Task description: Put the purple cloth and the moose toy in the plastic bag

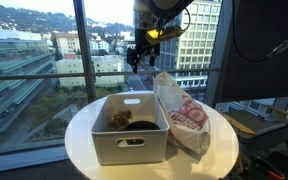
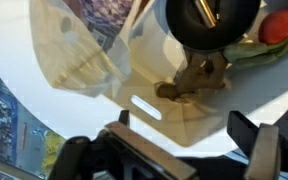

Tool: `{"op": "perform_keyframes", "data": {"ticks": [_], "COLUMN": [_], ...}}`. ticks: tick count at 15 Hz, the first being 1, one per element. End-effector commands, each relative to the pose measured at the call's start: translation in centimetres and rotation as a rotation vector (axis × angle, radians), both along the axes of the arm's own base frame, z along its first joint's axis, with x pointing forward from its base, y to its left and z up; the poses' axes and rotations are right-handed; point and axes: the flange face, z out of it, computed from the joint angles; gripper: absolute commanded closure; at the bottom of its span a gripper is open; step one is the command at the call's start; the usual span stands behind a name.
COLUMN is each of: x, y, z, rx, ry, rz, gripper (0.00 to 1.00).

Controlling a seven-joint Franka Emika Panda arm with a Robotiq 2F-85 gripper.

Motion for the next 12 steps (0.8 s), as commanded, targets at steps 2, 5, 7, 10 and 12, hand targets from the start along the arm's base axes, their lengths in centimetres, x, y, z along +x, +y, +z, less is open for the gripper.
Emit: {"op": "perform_keyframes", "data": {"ticks": [2, 5, 7, 10, 12], "x": [1.9, 4.0, 4.3, 6.0, 7.7], "y": [2.5, 3.8, 3.9, 4.0, 3.9], "z": [0.1, 0.3, 0.4, -0.4, -2.1], "rx": [0.016, 0.026, 0.026, 0.053, 0.088], "ry": [0.003, 0.010, 0.010, -0.004, 0.012], "rz": [0.060, 0.094, 0.096, 0.117, 0.128], "gripper": [0.00, 0.00, 0.00, 0.00, 0.00]}}
